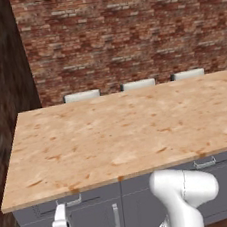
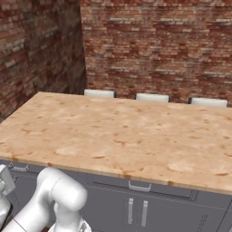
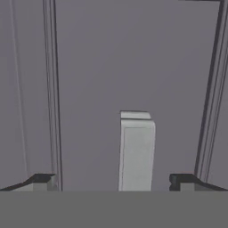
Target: Take the pizza cutter from the drawer on the left and place it on the dining counter for cutting.
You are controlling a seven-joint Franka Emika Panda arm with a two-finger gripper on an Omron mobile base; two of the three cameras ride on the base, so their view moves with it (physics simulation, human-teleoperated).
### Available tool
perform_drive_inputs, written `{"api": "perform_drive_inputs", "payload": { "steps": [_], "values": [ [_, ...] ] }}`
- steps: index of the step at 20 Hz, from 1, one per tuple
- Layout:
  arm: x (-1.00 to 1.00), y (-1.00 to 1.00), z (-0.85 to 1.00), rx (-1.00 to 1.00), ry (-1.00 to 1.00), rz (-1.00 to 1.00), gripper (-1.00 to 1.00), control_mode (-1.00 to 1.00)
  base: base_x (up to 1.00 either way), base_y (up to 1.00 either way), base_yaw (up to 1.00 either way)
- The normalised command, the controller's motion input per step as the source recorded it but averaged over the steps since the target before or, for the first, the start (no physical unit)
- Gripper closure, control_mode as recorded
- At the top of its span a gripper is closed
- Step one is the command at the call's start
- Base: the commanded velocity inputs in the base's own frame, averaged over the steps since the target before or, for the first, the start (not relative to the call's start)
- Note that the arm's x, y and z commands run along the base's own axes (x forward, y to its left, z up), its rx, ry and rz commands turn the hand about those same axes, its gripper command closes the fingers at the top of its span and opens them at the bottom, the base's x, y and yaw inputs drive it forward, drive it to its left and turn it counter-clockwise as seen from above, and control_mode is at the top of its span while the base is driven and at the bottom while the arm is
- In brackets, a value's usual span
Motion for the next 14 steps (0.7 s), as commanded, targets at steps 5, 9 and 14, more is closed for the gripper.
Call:
{"api": "perform_drive_inputs", "payload": {
  "steps": [5,9,14],
  "values": [
    [0.12,-0.29,-0.04,0.00,0.00,0.00,-1.00,-1.00,0.00,0.00,0.00],
    [0.13,-0.29,0.00,0.01,0.00,0.00,-1.00,-1.00,0.00,0.00,0.00],
    [0.26,-0.06,0.00,0.00,0.00,0.00,-1.00,-1.00,0.00,0.00,0.00]
  ]
}}
